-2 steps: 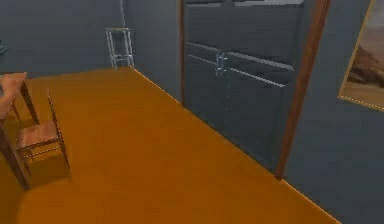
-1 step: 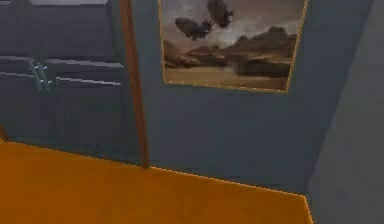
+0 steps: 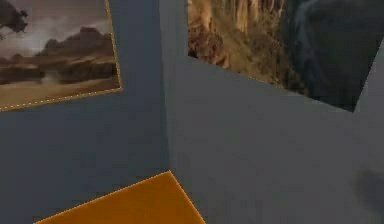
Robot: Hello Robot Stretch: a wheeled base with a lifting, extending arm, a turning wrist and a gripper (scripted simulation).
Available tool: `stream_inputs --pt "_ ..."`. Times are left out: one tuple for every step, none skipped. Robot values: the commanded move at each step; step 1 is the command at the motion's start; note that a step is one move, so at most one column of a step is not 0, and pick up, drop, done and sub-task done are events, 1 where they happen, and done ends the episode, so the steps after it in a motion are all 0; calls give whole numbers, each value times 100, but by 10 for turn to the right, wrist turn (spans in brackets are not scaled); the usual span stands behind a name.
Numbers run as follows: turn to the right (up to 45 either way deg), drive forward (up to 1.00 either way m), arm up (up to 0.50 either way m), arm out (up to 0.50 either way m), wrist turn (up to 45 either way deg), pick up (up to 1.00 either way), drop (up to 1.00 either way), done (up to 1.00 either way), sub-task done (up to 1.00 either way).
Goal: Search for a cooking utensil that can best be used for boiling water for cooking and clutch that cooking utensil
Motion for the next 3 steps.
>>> stream_inputs --pt "270 0 0 0 0 0 0 0 0" --pt "450 0 0 0 0 0 0 0 0" --pt "360 0 0 0 0 0 0 0 0"
